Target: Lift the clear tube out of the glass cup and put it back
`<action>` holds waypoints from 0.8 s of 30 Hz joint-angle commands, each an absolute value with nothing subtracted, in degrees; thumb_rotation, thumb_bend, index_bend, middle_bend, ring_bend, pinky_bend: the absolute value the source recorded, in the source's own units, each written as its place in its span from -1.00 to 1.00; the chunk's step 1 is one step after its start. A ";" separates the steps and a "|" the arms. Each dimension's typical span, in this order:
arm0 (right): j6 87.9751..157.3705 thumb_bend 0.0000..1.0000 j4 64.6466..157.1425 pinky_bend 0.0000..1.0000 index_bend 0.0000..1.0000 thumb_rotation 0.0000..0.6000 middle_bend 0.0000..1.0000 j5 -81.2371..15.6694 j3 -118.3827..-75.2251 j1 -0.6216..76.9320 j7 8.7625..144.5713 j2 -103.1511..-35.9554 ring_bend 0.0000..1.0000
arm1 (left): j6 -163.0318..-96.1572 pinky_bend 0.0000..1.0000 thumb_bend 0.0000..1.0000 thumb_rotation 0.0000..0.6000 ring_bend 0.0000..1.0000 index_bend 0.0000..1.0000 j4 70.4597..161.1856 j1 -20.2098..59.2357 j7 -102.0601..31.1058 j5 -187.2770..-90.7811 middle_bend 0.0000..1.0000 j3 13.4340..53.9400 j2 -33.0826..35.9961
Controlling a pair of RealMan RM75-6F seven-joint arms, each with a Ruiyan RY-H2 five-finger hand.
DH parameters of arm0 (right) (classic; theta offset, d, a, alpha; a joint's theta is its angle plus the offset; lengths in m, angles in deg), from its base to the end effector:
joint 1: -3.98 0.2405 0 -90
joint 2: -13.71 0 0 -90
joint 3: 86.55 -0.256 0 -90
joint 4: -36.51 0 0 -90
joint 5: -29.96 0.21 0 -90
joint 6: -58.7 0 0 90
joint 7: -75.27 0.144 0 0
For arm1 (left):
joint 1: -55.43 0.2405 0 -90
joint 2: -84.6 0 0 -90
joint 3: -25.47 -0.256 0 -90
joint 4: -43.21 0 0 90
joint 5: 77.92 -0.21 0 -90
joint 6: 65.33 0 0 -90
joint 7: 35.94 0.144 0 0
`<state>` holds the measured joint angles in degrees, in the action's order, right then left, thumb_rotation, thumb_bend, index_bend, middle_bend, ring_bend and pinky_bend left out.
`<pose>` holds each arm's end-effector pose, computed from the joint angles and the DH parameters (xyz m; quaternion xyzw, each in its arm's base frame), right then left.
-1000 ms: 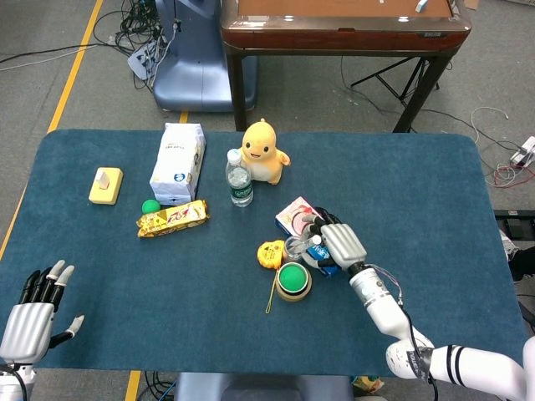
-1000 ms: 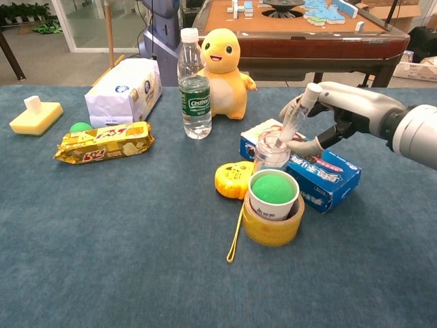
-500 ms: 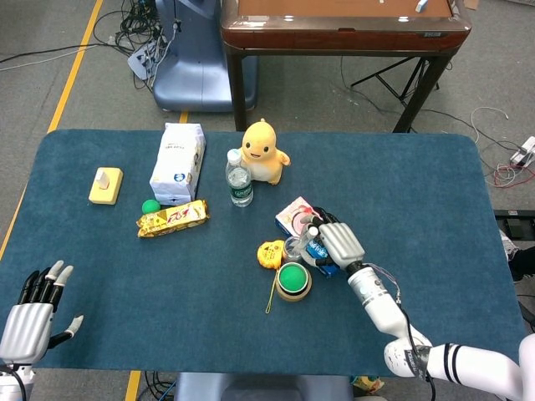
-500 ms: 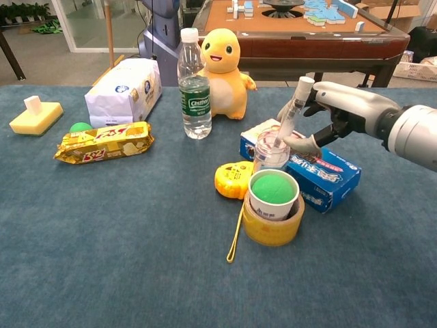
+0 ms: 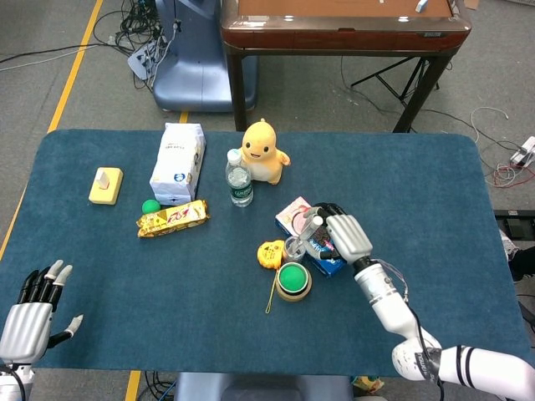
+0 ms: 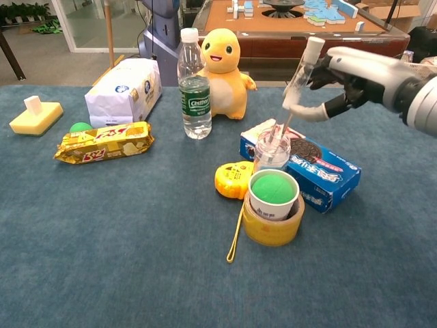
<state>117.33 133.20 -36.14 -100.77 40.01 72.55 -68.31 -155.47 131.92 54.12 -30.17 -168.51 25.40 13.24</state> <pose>-0.1406 -0.3247 0.0284 0.6370 -0.4971 0.4755 0.3478 -0.3093 0.1508 0.1246 -0.6055 -0.3668 -0.3857 0.5917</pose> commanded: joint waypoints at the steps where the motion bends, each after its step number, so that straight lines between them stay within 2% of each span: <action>1: 119.12 0.09 137.96 -0.77 0.18 1.00 -0.35 -37.14 -102.08 38.28 75.00 -63.77 -0.64 | -155.46 -1.00 -0.46 1.00 -1.00 -1.00 131.98 54.13 -30.16 -168.53 -1.00 25.37 13.24; 5: 119.79 0.09 142.59 -0.76 0.22 1.00 -0.29 -37.51 -102.80 36.13 78.92 -58.27 -0.55 | -155.27 -1.00 -0.46 1.00 -1.00 -1.00 132.18 53.96 -29.91 -168.79 -1.00 25.32 13.12; 8: 119.77 0.09 144.06 -0.61 0.23 1.00 -0.26 -37.51 -103.02 34.84 81.97 -55.48 -0.51 | -155.03 -1.00 -0.46 1.00 -1.00 -1.00 132.44 53.65 -29.53 -169.14 -1.00 25.34 12.98; 11: 120.02 0.09 143.72 -0.55 0.24 1.00 -0.26 -37.28 -102.75 33.86 82.51 -53.28 -0.48 | -154.88 -1.00 -0.46 1.00 -1.00 -1.00 132.92 53.25 -29.11 -169.73 -1.00 25.37 12.84; 14: 121.61 0.09 142.62 -0.48 0.25 1.00 -0.26 -37.32 -102.27 33.29 80.23 -52.94 -0.44 | -154.88 -1.00 -0.46 1.00 -1.00 -1.00 133.26 53.10 -28.71 -170.00 -1.00 25.38 12.89; 20: 126.23 0.09 138.77 -0.48 0.30 1.00 -0.23 -38.45 -100.95 32.74 72.15 -54.96 -0.44 | -154.98 -1.00 -0.46 1.00 -1.00 -1.00 133.53 53.32 -28.46 -169.78 -1.00 25.25 13.05; 24: 126.22 0.09 137.93 -0.47 0.33 1.00 -0.22 -38.30 -100.22 32.63 71.49 -56.29 -0.44 | -155.11 -1.00 -0.46 1.00 -1.00 -1.00 133.36 53.51 -28.60 -169.68 -1.00 25.13 13.04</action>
